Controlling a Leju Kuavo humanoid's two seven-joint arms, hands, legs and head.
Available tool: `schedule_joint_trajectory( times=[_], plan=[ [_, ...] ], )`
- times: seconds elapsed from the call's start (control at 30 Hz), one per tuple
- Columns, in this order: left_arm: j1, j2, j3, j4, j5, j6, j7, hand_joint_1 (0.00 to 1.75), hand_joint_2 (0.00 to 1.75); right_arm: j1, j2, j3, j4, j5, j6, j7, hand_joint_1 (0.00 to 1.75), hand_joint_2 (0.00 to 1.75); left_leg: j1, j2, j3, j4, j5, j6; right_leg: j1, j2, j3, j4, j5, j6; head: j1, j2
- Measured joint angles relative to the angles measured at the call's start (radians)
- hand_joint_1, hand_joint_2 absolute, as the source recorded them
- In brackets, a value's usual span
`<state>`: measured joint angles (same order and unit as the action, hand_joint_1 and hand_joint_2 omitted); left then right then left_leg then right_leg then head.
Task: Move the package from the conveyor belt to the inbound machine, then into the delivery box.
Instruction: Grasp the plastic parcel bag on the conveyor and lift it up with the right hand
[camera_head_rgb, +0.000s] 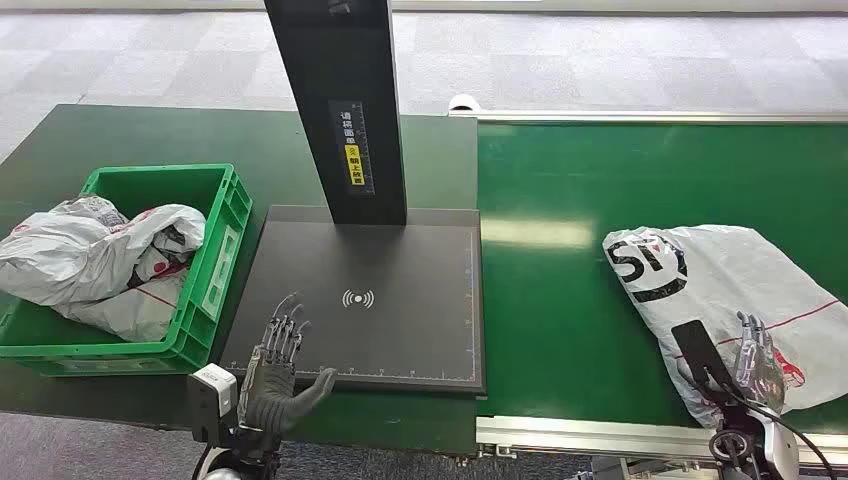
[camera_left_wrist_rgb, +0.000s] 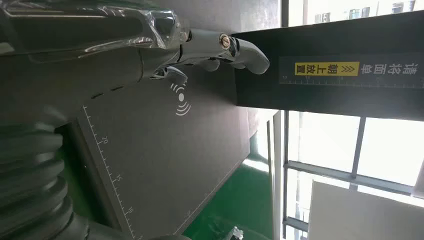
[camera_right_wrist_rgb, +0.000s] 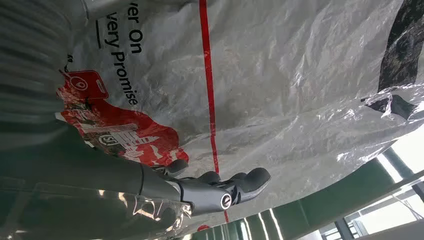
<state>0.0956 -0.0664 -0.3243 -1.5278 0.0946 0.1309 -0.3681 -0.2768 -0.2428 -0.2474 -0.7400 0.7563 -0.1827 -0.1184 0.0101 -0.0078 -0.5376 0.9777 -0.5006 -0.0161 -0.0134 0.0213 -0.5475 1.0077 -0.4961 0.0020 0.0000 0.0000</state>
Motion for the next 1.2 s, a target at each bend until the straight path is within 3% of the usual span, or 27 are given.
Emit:
schedule_joint_trajectory(
  times=[0.2, 0.33, 0.67, 0.83, 0.93, 1.2],
  plan=[
    [-0.003, 0.000, 0.000, 0.000, 0.001, 0.006, 0.000, 0.00, 1.75, -0.030, -0.005, 0.001, 0.057, 0.011, 0.009, -0.001, 0.00, 1.75, 0.000, -0.001, 0.000, 0.000, 0.000, 0.000, 0.000, -0.001, 0.000, 0.000, 0.000, 0.000, 0.000, 0.000],
    [-0.003, 0.000, 0.000, 0.000, 0.001, 0.007, 0.001, 0.00, 1.75, -0.044, -0.009, 0.003, 0.089, 0.017, 0.017, -0.001, 1.70, 1.75, 0.000, -0.001, 0.000, 0.000, 0.000, 0.000, 0.000, -0.001, 0.000, 0.000, 0.000, 0.000, 0.000, 0.000],
    [-0.002, 0.000, 0.004, 0.000, 0.001, 0.025, 0.000, 0.00, 1.75, -0.070, -0.020, 0.013, 0.140, 0.008, 0.024, -0.010, 1.75, 1.75, 0.000, -0.001, 0.000, 0.000, 0.000, 0.000, 0.000, -0.001, 0.001, 0.000, 0.000, 0.000, 0.000, 0.000],
    [0.003, 0.001, 0.008, -0.006, 0.000, 0.039, -0.001, 0.00, 1.75, -0.070, -0.017, 0.016, 0.126, -0.048, 0.001, -0.069, 1.75, 1.75, 0.000, -0.002, 0.000, 0.000, 0.000, 0.001, 0.000, -0.002, 0.001, 0.000, 0.000, 0.000, 0.000, 0.000],
    [0.011, 0.000, 0.021, -0.023, -0.011, 0.052, -0.005, 0.00, 1.75, -0.033, -0.006, 0.038, 0.011, -0.092, -0.011, -0.105, 1.75, 1.75, 0.000, -0.002, 0.000, 0.000, 0.000, 0.001, 0.000, -0.002, 0.001, 0.000, 0.000, 0.000, 0.000, 0.000],
    [0.012, -0.012, 0.095, -0.086, -0.065, 0.070, -0.028, 0.00, 1.75, 0.074, 0.026, 0.177, -0.483, -0.174, -0.008, -0.137, 1.75, 1.75, 0.000, -0.002, -0.001, 0.000, 0.001, 0.000, 0.000, -0.002, 0.000, 0.000, 0.000, 0.000, 0.000, 0.000]
  ],
)
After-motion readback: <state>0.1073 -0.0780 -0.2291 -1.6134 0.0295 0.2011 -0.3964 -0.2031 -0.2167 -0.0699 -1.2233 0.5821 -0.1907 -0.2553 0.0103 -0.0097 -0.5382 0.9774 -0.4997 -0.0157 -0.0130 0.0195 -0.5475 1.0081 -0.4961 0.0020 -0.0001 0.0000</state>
